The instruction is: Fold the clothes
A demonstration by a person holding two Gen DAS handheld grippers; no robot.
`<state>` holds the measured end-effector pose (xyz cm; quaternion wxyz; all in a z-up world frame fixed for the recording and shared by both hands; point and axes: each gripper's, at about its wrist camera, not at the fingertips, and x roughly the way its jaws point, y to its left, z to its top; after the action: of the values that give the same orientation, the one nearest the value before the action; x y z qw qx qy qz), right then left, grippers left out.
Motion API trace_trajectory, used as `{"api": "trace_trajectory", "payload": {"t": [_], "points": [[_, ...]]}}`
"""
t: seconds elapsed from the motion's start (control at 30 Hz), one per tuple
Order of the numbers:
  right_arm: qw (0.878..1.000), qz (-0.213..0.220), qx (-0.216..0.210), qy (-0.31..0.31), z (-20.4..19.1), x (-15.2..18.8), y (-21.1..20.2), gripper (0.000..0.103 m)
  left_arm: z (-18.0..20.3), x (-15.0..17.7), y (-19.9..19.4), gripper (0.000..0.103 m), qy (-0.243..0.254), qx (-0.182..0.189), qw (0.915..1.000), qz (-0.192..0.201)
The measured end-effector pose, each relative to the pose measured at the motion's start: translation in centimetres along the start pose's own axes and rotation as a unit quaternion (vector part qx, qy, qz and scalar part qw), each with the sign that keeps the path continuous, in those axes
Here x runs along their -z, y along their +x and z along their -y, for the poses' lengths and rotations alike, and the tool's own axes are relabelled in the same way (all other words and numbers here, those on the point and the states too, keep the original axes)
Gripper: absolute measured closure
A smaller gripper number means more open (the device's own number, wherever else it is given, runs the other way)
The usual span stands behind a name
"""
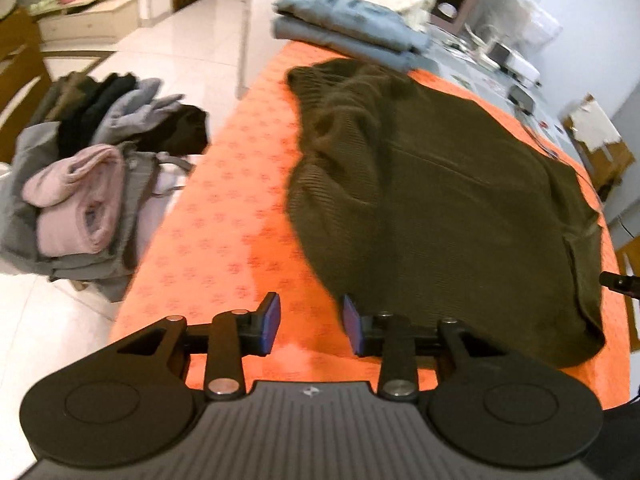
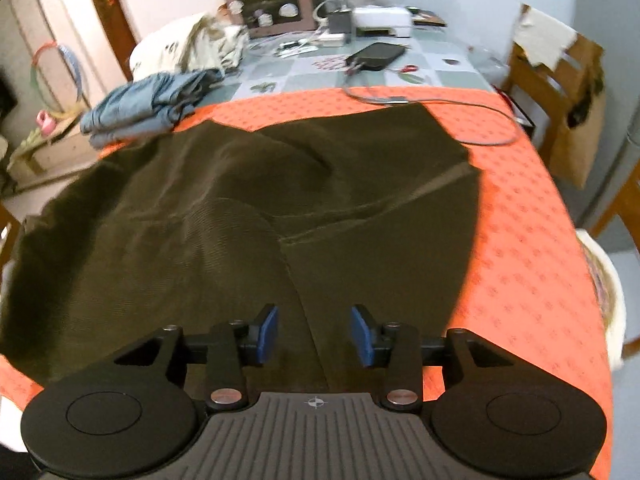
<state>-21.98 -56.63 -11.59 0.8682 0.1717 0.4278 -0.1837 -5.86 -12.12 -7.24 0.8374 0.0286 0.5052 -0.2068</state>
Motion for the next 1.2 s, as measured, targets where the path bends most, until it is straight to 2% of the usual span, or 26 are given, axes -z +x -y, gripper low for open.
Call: {"api": "trace_trajectory", "payload": {"t": [0.17,0.27,0.3,0.33,0.37,0.4,0.47,0.67,0.8,0.93,1.13,1.2], "points": [[1.000,-0.001,0.012,-0.016,-0.9,-0.7,3.9,0.060,-2.1,0.7,-1.0,0.062,-0.042,-0.031,0.9986,0.012],[1.000,-0.008,0.011,-0.019,-1.2,-1.0,5.7,0.061,-3.3,1.2,-1.4,0.059,-0.067,-0.044,0.9966,0.017],[1.000,-0.011,0.009,-0.020,-1.3,-1.1,6.2,0.064,-3.6,1.3,-1.4,0.058,-0.076,-0.047,0.9959,0.019],[1.000,-0.012,0.008,-0.020,-1.3,-1.1,6.5,0.072,-3.9,1.4,-1.4,0.058,-0.085,-0.049,0.9950,0.021],[1.000,-0.012,0.007,-0.019,-1.3,-1.1,6.7,0.088,-4.1,1.4,-1.3,0.058,-0.094,-0.051,0.9940,0.025],[1.000,-0.011,0.007,-0.016,-1.1,-1.2,6.8,0.096,-4.3,1.5,-1.3,0.057,-0.101,-0.053,0.9931,0.028],[1.000,-0.004,0.007,0.000,-0.5,-1.4,6.4,0.096,-4.5,1.2,-0.6,0.057,-0.117,-0.051,0.9913,0.030],[0.996,0.060,0.050,0.053,2.6,-2.0,1.4,0.097,-4.5,-0.3,2.3,0.054,-0.165,-0.024,0.9853,0.036],[0.985,0.101,0.103,0.095,6.1,-1.7,-3.1,0.097,-4.5,-1.6,4.3,0.054,-0.208,0.003,0.9772,0.044],[0.972,0.119,0.150,0.134,9.8,-0.8,-5.9,0.097,-4.9,-2.7,5.9,0.055,-0.244,0.024,0.9684,0.043],[0.952,0.127,0.218,0.174,13.1,0.5,-8.0,0.098,-3.5,-4.0,7.4,0.054,-0.227,0.035,0.9726,0.034],[0.945,0.127,0.234,0.192,14.2,1.0,-8.4,0.098,-3.1,-4.1,7.7,0.048,-0.227,0.040,0.9725,0.033]]}}
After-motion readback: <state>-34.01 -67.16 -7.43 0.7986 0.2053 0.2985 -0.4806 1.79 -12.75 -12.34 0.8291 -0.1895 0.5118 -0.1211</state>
